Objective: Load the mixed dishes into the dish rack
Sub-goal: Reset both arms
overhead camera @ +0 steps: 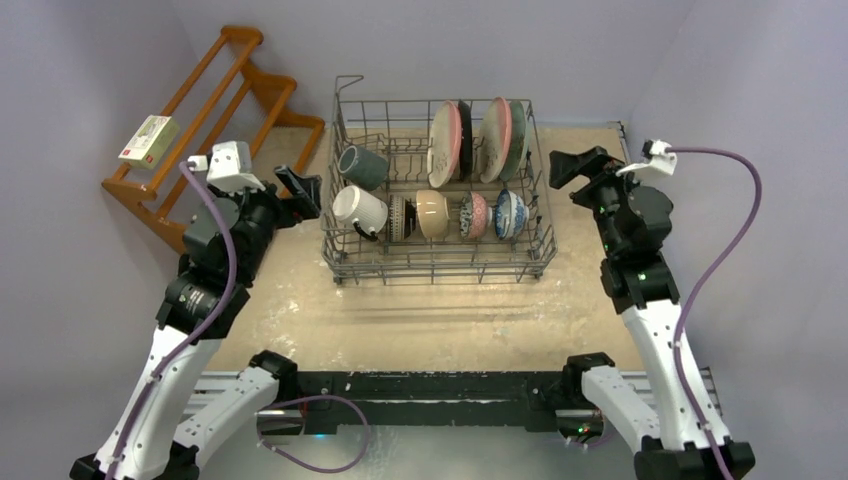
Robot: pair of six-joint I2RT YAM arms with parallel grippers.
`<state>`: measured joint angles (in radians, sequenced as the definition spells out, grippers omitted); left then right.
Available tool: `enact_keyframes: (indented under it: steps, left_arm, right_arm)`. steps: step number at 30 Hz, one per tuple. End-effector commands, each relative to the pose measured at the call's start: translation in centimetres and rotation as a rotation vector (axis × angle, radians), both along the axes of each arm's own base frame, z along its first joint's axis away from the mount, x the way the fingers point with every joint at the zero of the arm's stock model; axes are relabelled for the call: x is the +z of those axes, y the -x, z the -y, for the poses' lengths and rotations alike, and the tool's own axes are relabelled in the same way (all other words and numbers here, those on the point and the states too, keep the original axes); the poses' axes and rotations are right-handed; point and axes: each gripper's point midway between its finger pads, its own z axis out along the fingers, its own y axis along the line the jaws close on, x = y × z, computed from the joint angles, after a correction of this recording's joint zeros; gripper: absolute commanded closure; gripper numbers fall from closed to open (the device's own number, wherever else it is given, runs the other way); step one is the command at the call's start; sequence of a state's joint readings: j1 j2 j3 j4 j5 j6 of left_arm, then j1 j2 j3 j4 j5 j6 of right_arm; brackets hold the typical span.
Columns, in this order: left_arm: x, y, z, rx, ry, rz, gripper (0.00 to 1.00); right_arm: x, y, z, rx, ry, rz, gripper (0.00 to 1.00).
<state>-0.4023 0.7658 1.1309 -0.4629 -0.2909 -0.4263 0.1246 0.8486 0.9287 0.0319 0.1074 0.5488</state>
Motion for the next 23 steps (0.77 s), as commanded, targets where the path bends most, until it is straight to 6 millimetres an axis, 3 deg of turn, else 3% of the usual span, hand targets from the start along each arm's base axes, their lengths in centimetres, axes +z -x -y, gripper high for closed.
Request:
enact_keyframes:
  steps: [1,5,8,17,23]
  left_arm:
    - [0.6,-0.2,0.9,-0.039,0.032,0.062,0.11]
    - [0.4,0.3,1.3,-0.071,0.068,0.123,0.11]
    - [0.6,0.8,1.4,-0.090,0.073,0.185,0.11]
    - [0.3,2.8,0.3,-0.082,0.065,0.255,0.12]
    - [-0.4,2.6,0.2,-0.073,0.074,0.237,0.12]
  right_arm:
    - [7.3,2.9,-1.7,0.116,-0.012,0.242,0.01]
    - [10.7,5.8,-2.0,0.154,0.009,0.386,0.01]
    - [12.0,7.1,-1.9,0.158,0.027,0.445,0.01]
    - [10.8,7.2,-2.0,0.159,0.061,0.450,0.01]
    - [9.8,7.0,-1.7,0.140,0.085,0.433,0.01]
